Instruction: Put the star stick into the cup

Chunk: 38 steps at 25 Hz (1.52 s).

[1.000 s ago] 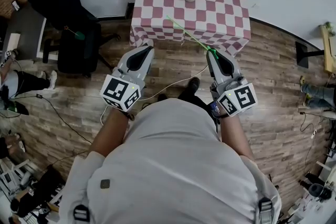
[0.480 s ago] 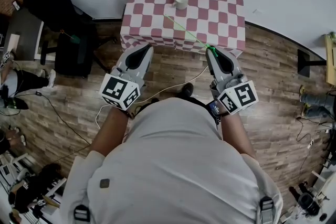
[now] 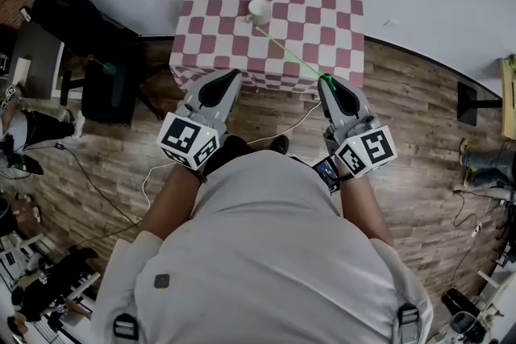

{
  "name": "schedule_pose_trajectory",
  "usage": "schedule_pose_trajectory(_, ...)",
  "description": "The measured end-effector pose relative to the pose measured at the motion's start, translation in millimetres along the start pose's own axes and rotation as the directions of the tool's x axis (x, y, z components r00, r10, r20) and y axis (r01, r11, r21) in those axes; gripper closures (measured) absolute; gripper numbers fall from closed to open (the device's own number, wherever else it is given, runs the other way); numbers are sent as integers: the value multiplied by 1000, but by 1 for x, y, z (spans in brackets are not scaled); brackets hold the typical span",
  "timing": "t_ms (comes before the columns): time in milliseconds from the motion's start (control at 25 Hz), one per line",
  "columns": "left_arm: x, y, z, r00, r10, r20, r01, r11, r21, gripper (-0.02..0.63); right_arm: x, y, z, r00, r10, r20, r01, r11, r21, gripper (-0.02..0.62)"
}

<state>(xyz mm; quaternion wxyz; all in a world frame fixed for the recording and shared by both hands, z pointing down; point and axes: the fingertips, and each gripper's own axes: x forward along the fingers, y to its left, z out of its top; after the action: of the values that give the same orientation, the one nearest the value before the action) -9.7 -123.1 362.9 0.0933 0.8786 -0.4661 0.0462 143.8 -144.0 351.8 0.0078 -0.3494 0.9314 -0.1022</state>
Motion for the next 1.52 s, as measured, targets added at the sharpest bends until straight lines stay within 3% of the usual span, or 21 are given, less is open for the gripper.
schedule_pose_trajectory(640, 64, 18, 1, 999, -51, -17, 51, 999, -19, 603, 12, -54, -3, 997, -66, -27, 67, 998, 20, 568)
schedule_pose_trajectory(1040, 83, 72, -4, 999, -34, -32, 32, 998, -57, 603, 62, -70, -13, 995, -70, -76, 73, 997, 36, 568)
schedule_pose_trajectory(1520, 113, 141, -20, 993, -72, -91, 61, 991, -118, 603, 137, -96, -36, 981, -90, -174, 96, 995, 29, 568)
